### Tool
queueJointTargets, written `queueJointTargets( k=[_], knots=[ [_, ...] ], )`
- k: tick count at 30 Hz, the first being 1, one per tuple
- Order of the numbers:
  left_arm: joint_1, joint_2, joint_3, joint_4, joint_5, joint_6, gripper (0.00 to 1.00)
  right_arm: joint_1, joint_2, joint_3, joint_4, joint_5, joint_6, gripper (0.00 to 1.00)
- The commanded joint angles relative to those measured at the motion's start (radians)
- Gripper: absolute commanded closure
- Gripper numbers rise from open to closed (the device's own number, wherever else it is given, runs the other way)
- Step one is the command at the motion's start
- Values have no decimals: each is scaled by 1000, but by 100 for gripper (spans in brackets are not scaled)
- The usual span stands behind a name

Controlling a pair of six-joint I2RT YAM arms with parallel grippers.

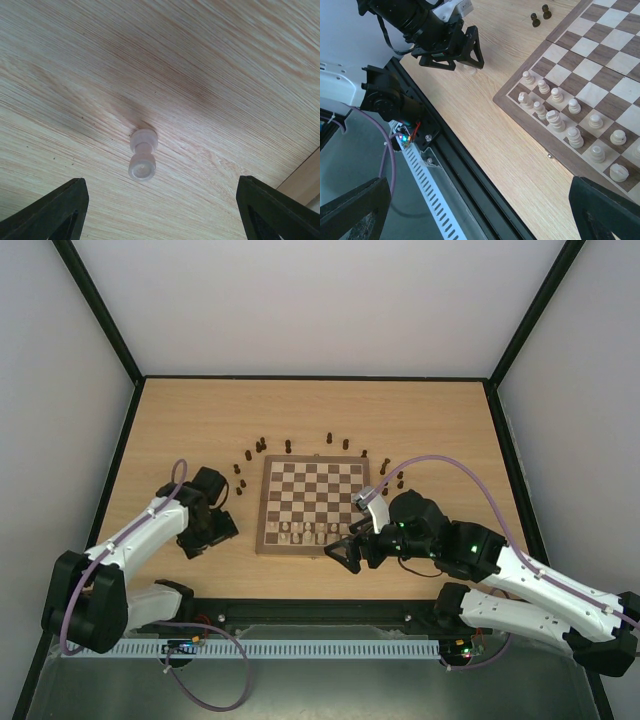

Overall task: Set up the chess pieces on the board
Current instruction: Pick up the chess piece at the center of the board.

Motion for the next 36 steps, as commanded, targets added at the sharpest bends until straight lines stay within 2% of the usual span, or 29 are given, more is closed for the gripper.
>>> queueJointTargets(
  k=[1,8,13,23,27,31,34,36],
  knots=[
    [21,-15,-8,-30,-14,22,16,-4,4,-12,5,-6,-16,1],
    [54,-6,-17,-16,-28,54,18,-4,14,-10,2,5,-15,1],
    [58,15,-11,-11,-43,65,35,-4,10,-10,2,9,-14,1],
    [60,32,-27,12,-41,73,51,-5,14,-10,2,8,-15,1],
    [59,47,-34,32,-33,73,64,-4,12,-10,2,5,-16,1],
    [60,57,-38,43,-33,75,71,-5,9,-11,1,5,-15,1],
    [59,62,-40,54,-27,76,88,-5,7,-10,1,9,-15,1],
    [59,60,-39,51,-21,82,94,-4,9,-11,2,10,-15,2]
  ],
)
